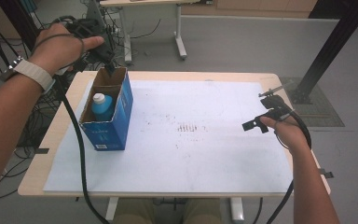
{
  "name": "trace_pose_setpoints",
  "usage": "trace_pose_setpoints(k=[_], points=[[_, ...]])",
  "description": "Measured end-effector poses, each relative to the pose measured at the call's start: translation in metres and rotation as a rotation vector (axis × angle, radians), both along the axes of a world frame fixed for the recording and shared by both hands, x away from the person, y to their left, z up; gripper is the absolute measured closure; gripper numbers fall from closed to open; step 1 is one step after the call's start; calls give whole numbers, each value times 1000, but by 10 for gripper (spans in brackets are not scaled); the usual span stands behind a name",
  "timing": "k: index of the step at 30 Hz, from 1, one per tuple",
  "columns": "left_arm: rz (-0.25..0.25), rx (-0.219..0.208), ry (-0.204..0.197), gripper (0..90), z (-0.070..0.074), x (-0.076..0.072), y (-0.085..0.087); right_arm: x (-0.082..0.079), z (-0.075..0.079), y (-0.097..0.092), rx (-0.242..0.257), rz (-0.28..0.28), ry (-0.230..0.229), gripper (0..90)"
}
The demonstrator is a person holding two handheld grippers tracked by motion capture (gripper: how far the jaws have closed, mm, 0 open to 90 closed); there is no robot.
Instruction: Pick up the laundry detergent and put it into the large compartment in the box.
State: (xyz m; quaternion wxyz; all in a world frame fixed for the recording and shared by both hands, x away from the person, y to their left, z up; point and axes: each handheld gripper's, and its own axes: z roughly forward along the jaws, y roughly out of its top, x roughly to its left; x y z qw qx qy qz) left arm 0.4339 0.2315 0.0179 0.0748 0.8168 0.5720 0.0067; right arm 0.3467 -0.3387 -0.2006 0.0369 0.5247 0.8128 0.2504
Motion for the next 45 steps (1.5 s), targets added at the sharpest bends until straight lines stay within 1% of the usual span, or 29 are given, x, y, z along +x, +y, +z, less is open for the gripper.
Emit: trace_pose_setpoints(k=[1, 3, 6, 9, 10, 14, 18, 20, 23, 26, 29, 32, 34, 36, 38, 41, 45], points=[[-12, -8, -16, 65, 4, -3, -1, 0, 0, 0, 0, 0, -1, 116], [-39, -9, -30, 64, 10, -6, -4, 0, 1, 0, 1, -3, -1, 116], [-78, -22, -32, 64, 13, -8, -9, 0, 1, -1, 0, -2, 0, 116], [-114, -22, -34, 62, 14, -10, -16, -1, 0, -2, 10, -10, 0, 116], [-136, -21, -35, 61, 13, -11, -20, -1, 0, -2, 12, -12, -1, 116], [-209, -36, -50, 61, 14, -14, -30, -2, 0, -3, 16, -16, 1, 116], [-299, -24, -62, 61, 15, -16, -45, -2, 0, -3, 15, -16, 3, 116], [-352, -11, -48, 62, 14, -13, -53, -2, 1, -4, 13, -16, 3, 116], [-405, -14, -33, 65, 12, -10, -61, -2, 1, -5, 15, -18, 2, 116], [-420, -18, -25, 65, 10, -8, -66, -3, 1, -5, 14, -19, 3, 116], [-449, -25, -26, 65, 8, -8, -70, -3, 0, -6, 13, -17, 3, 116], [-493, -34, -33, 64, 6, -8, -74, -4, 1, -7, 14, -20, 3, 116], [-505, -37, -37, 63, 5, -9, -76, -4, 1, -8, 14, -21, 3, 116], [-526, -25, -35, 62, 2, -9, -81, -4, 0, -8, 16, -23, 3, 116], [-546, -25, -33, 62, -1, -9, -85, -5, 0, -8, 17, -22, 2, 116], [-591, -23, -25, 62, -5, -9, -91, -5, -1, -8, 18, -20, 3, 116], [-625, -18, -13, 58, -10, -7, -98, -5, -1, -8, 18, -21, 3, 116]])
